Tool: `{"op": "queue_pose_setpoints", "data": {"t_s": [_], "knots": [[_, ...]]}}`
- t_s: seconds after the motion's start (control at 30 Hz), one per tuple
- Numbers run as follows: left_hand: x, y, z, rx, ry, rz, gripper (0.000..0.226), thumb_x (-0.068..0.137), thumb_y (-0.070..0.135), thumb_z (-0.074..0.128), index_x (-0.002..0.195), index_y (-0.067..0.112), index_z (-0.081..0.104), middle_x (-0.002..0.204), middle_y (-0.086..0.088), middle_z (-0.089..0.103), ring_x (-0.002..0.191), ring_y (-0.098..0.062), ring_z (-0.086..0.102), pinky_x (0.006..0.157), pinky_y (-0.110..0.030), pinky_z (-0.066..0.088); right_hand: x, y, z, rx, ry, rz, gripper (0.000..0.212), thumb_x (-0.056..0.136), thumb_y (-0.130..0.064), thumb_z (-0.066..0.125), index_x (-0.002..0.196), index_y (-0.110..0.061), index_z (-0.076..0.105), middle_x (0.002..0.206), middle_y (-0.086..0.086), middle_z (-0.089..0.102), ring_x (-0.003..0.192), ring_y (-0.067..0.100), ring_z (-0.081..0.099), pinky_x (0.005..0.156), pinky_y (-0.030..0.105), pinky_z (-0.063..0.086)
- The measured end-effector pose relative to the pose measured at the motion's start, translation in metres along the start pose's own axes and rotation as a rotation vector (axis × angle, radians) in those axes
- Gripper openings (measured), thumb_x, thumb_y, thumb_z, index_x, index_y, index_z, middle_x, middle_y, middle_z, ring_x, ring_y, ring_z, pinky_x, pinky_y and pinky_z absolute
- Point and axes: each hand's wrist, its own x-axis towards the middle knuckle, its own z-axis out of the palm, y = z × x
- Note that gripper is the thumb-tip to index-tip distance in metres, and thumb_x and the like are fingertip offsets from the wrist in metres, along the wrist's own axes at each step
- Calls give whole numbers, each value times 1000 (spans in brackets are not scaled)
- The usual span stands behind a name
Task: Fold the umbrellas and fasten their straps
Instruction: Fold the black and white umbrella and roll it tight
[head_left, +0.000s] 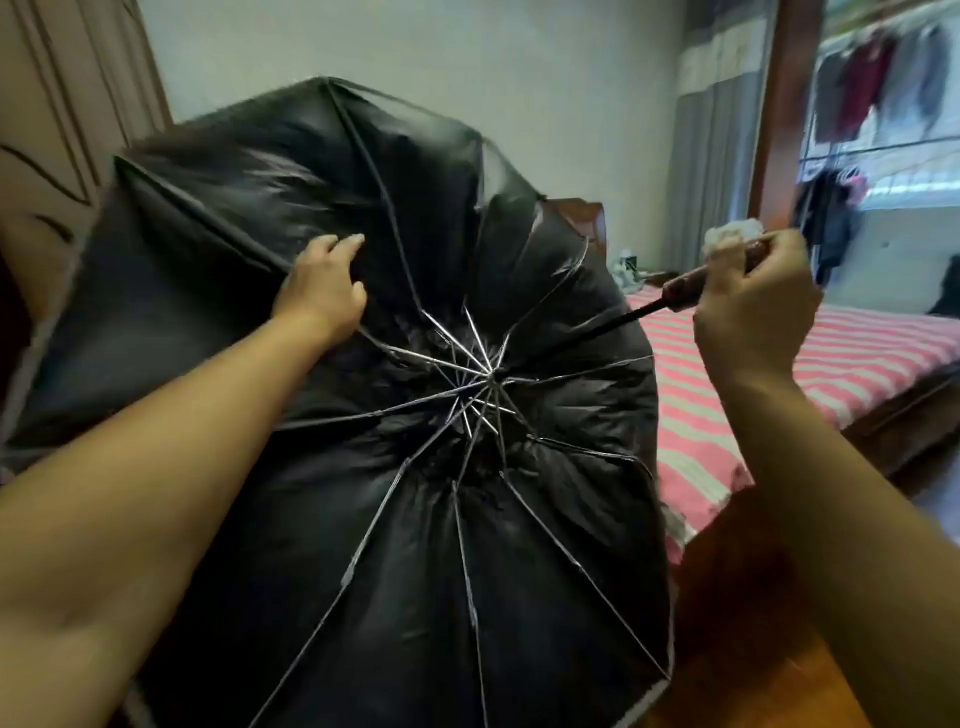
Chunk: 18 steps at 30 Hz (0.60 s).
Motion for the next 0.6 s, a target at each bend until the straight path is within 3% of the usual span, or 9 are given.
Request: {"op": "queue_pose_setpoints", "data": {"t_s": [0.1,0.17,0.27,0.33,0.4,0.5,0.53,0.6], "knots": [[-17,3,4,-4,-91,-89,63,95,21,61,154,21,40,157,-14,36,142,-34,38,116,-46,35,-8,-8,-4,17,-42,25,33,106,-33,49,117,-3,58,99,3,59,87,14,54,61,3,32],[-44,20,19,-192,-181,-154,55,94,19,63,147,15,50,143,-16,53,129,-33,53,108,-40,44,-28,-3,-3,13,-41,98,34,107,-31,49,119,-1,57,102,7,61,88,17,54,59,7,33],[-104,63,49,-707,-453,-403,24,102,21,58,122,9,63,111,-10,64,94,-22,61,81,-33,49,-58,3,1,24,-30,236,37,106,-37,50,119,-3,57,103,6,60,89,20,58,55,9,33],[-142,97,64,-1184,-733,-654,27,108,37,45,115,13,55,118,-14,64,94,-25,63,85,-40,51,-74,4,0,44,-31,338,37,106,-41,49,118,-6,55,100,0,59,84,18,61,60,11,41],[-162,128,77,-1644,-860,-816,37,109,47,35,116,12,46,123,-19,67,102,-33,67,97,-51,52,-91,5,-5,77,-60,386,36,105,-42,50,115,-8,54,94,-2,59,80,13,61,63,15,48],[-162,167,93,-2032,-710,-971,36,112,32,33,100,3,53,95,-18,70,83,-29,72,85,-47,57,-114,10,-18,115,-198,468,27,105,-37,53,108,-10,52,87,-4,58,75,5,61,55,5,46],[-159,175,97,-2070,-633,-1045,32,111,21,34,94,3,54,84,-15,66,69,-25,72,78,-46,59,-116,13,-23,157,-292,523,24,104,-34,55,105,-11,52,89,0,63,75,8,67,59,11,53],[-156,179,106,-2049,-545,-1117,25,109,10,36,90,6,51,76,-10,57,54,-21,69,62,-43,62,-105,18,-34,180,-544,627,19,102,-26,60,96,-8,58,90,12,72,76,23,75,74,42,65]]}}
